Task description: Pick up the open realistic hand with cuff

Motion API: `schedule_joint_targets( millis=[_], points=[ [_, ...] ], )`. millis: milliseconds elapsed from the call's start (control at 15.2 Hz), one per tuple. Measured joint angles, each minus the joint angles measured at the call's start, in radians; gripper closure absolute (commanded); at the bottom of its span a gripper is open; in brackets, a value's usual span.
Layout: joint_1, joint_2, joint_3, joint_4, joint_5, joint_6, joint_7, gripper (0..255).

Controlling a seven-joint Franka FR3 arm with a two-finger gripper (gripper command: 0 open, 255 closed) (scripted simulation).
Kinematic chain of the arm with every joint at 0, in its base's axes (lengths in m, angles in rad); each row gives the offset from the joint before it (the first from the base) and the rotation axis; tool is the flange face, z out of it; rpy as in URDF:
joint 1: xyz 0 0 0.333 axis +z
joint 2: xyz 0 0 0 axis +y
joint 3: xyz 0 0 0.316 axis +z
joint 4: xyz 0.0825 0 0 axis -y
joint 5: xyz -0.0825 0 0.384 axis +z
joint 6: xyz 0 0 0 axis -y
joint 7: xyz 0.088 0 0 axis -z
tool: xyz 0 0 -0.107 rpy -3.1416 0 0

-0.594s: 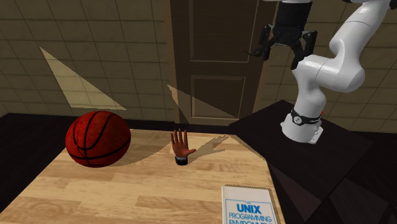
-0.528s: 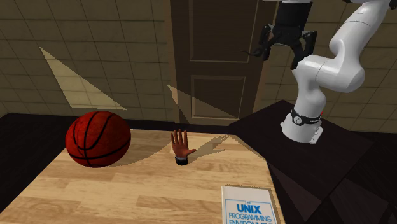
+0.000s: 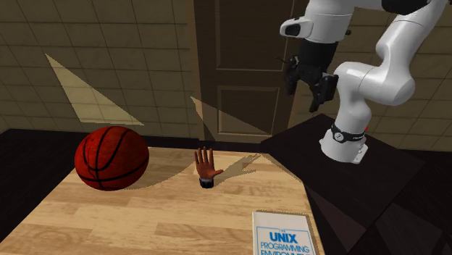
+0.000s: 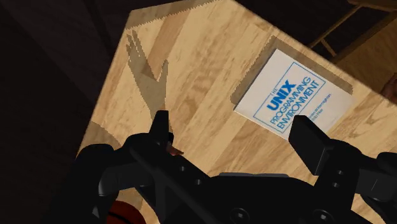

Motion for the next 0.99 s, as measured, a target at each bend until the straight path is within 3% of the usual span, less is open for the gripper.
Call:
schedule_joint_targets(
  millis=[528, 990],
  points=[
    [-0.092, 0.275, 0.087, 0.039, -0.056, 0.250, 0.356, 0],
    [-0.165, 0.534, 0.106, 0.146, -0.176, 0.395, 0.677, 0]
  ],
)
